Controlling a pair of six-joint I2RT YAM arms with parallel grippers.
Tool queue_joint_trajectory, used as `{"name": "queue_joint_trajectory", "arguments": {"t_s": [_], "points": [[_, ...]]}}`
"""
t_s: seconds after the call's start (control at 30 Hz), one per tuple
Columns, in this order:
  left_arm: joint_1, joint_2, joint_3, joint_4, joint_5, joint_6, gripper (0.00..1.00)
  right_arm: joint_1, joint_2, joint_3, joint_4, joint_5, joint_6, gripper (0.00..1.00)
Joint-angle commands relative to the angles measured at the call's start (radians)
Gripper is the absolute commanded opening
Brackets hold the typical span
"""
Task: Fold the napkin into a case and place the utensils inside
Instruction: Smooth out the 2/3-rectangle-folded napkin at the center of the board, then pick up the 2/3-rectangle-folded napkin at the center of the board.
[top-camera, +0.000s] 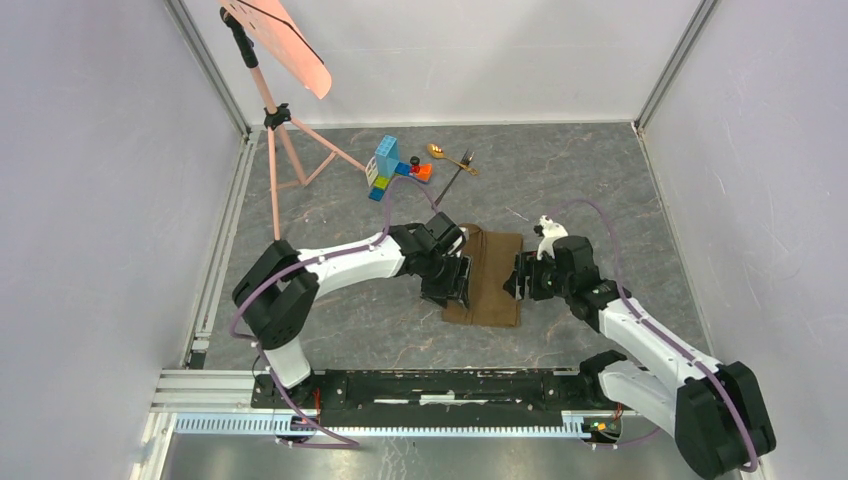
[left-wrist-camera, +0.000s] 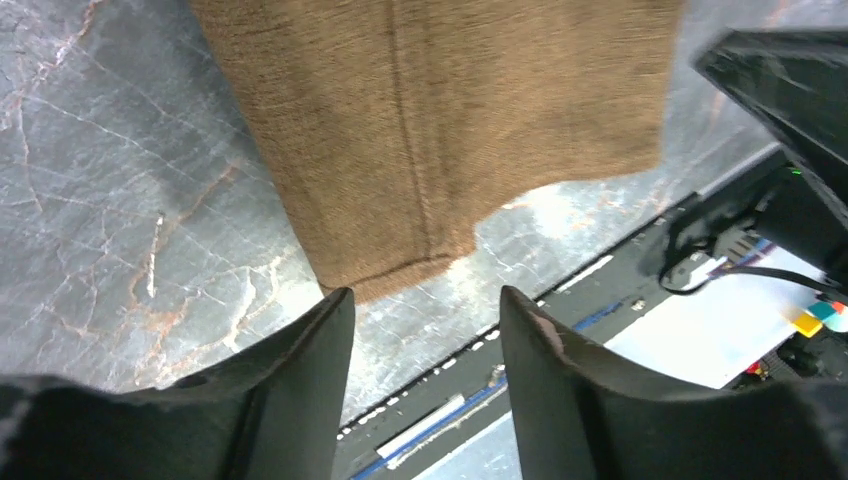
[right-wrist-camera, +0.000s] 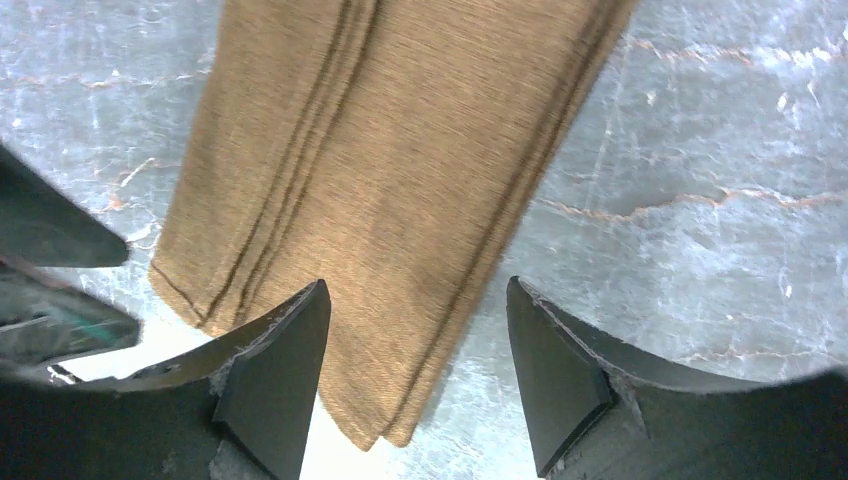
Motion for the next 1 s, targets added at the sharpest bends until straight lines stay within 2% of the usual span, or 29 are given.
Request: {"name": "queue_joint_trajectory", "arguments": {"t_s": [0.0,0.1,0.2,0.3,0.43,0.5,0.57,0.63,0.7,0.77,0.87,0.97], "points": [[0.0,-0.084,0.065,-0.038,-0.015,0.069,0.65,-0.065,0.015,-0.028,-0.02,-0.095,-0.027,0.71],[0.0,-0.104,0.054,-0.025,-0.006,0.067,0.67,-0.066,0.028,-0.076,0.051,-0.145,0.005,0.65],[-0.005,-0.114,0.035,-0.002,0.018,0.058,0.69,-0.056,0.043,-0.114,0.092,-0.166,0.022,0.48],[-0.027,-0.116,0.024,0.024,0.007,0.043,0.7,-0.005,0.047,-0.138,0.149,-0.184,0.07,0.38],[-0.081,-0.096,0.03,0.062,-0.05,0.022,0.73,0.068,0.052,-0.182,0.368,-0.305,0.24,0.33],[-0.109,-0.079,0.043,0.07,-0.087,0.02,0.73,0.067,0.029,-0.169,0.298,-0.233,0.251,0.33],[-0.139,-0.056,0.062,0.057,-0.114,0.022,0.73,0.051,-0.013,-0.12,0.107,-0.051,0.211,0.45],[-0.176,-0.022,0.1,0.009,-0.165,0.036,0.73,0.001,-0.056,-0.081,-0.041,0.095,0.185,0.69],[-0.221,0.015,0.149,-0.046,-0.217,0.063,0.72,-0.076,-0.097,-0.068,-0.124,0.163,0.157,0.86],[-0.265,0.055,0.211,-0.1,-0.278,0.08,0.71,-0.158,-0.138,-0.069,-0.161,0.181,0.129,0.96],[-0.319,0.138,0.309,-0.194,-0.374,0.103,0.69,-0.272,-0.161,-0.079,-0.154,0.111,0.098,0.98],[-0.355,0.228,0.405,-0.282,-0.467,0.121,0.67,-0.308,-0.14,-0.073,-0.152,0.075,0.08,0.98]]}}
